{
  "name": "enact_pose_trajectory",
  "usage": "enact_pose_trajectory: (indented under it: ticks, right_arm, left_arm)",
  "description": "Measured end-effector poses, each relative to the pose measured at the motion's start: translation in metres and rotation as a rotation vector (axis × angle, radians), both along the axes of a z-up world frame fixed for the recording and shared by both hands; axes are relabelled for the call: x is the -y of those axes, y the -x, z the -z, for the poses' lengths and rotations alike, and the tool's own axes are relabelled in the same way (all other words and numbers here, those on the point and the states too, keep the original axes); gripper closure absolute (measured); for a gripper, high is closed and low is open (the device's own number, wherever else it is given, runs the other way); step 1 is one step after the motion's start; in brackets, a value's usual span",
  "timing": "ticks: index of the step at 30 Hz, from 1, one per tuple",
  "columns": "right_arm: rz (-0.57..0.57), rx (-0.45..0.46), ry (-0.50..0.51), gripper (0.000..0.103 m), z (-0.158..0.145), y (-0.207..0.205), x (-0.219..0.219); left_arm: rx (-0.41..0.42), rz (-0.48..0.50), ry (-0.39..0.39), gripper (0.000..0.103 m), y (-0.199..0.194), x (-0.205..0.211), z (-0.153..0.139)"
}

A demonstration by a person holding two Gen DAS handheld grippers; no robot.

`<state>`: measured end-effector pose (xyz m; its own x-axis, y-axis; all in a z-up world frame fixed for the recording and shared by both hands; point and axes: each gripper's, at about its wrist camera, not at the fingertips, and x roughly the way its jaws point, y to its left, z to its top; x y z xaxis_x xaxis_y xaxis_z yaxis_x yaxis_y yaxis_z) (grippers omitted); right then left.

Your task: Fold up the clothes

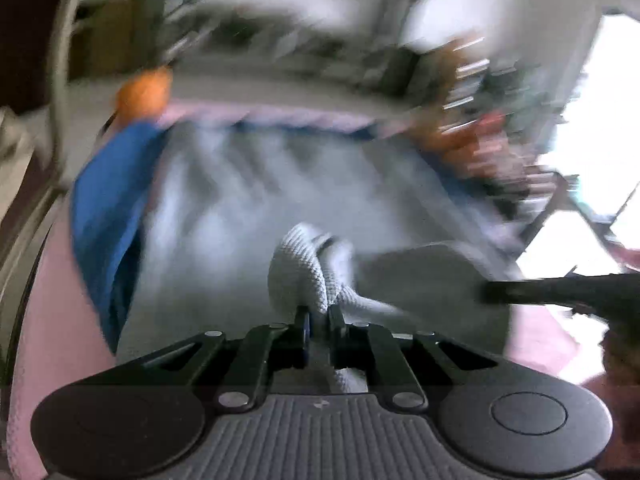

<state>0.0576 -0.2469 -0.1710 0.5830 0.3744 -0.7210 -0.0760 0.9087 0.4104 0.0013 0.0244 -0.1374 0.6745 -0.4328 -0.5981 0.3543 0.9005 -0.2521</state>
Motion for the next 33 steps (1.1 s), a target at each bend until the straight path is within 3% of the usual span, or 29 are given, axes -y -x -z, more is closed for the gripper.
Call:
enact_pose_trajectory:
  ticks: [4, 5, 6, 7, 9, 11, 15, 17, 18, 21, 23, 24, 26, 28, 29, 33]
  right_arm:
    - [-0.011, -0.056, -0.031, 0.092, -0.013, 0.040, 0.023]
    - [-0.013, -0.070, -0.039, 0.087, -0.016, 0.050, 0.029]
    - [-0.016, -0.084, -0.047, 0.069, -0.019, 0.060, 0.034]
    - [-0.018, -0.098, -0.055, 0.059, -0.022, 0.070, 0.040]
    - [-0.006, -0.111, -0.073, 0.053, -0.029, 0.086, 0.052]
    - [0.072, -0.064, -0.100, 0.051, -0.039, 0.082, 0.067]
    - [0.153, -0.035, -0.161, 0.053, -0.038, 0.059, 0.078]
    - [0.133, -0.068, -0.188, 0.057, -0.027, 0.047, 0.064]
    - [0.103, -0.087, -0.195, 0.057, -0.020, 0.043, 0.055]
    - [0.044, -0.172, -0.149, 0.054, -0.002, 0.042, 0.027]
    - [0.011, -0.193, -0.107, 0.039, 0.002, 0.051, 0.017]
    - [0.006, -0.194, -0.091, 0.030, 0.003, 0.057, 0.016]
    - [0.037, -0.196, -0.092, 0.028, 0.002, 0.068, 0.022]
    - [0.072, -0.203, -0.109, 0.028, 0.000, 0.078, 0.029]
    - [0.079, -0.205, -0.128, 0.028, -0.002, 0.082, 0.031]
    - [0.033, -0.203, -0.127, 0.028, -0.015, 0.097, 0.018]
  left_arm:
    - [-0.010, 0.333, -0.058, 0.089, 0.069, -0.002, -0.010]
    - [-0.020, 0.376, -0.081, 0.087, 0.080, -0.006, -0.009]
    - [-0.024, 0.400, -0.093, 0.084, 0.088, -0.010, -0.009]
    - [-0.017, 0.388, -0.088, 0.084, 0.091, -0.018, -0.011]
    - [0.006, 0.303, -0.054, 0.081, 0.081, -0.029, -0.015]
    - [0.001, 0.150, -0.010, 0.062, 0.056, -0.040, -0.018]
    - [-0.089, -0.056, -0.003, 0.059, 0.006, -0.033, 0.000]
    - [-0.178, -0.050, -0.001, 0.056, -0.013, -0.015, 0.020]
    - [-0.226, -0.025, -0.029, 0.048, -0.016, -0.003, 0.029]
    - [-0.326, 0.056, -0.180, 0.036, -0.013, 0.031, 0.054]
    - [-0.322, 0.070, -0.256, 0.037, -0.004, 0.039, 0.065]
    - [-0.338, 0.068, -0.236, 0.041, -0.005, 0.036, 0.068]
    - [-0.369, 0.063, -0.197, 0.048, -0.005, 0.029, 0.075]
    - [-0.371, 0.058, -0.190, 0.091, -0.004, 0.027, 0.076]
    - [-0.367, 0.056, -0.193, 0.098, -0.004, 0.027, 0.076]
    - [-0.355, 0.045, -0.193, 0.097, -0.001, 0.026, 0.072]
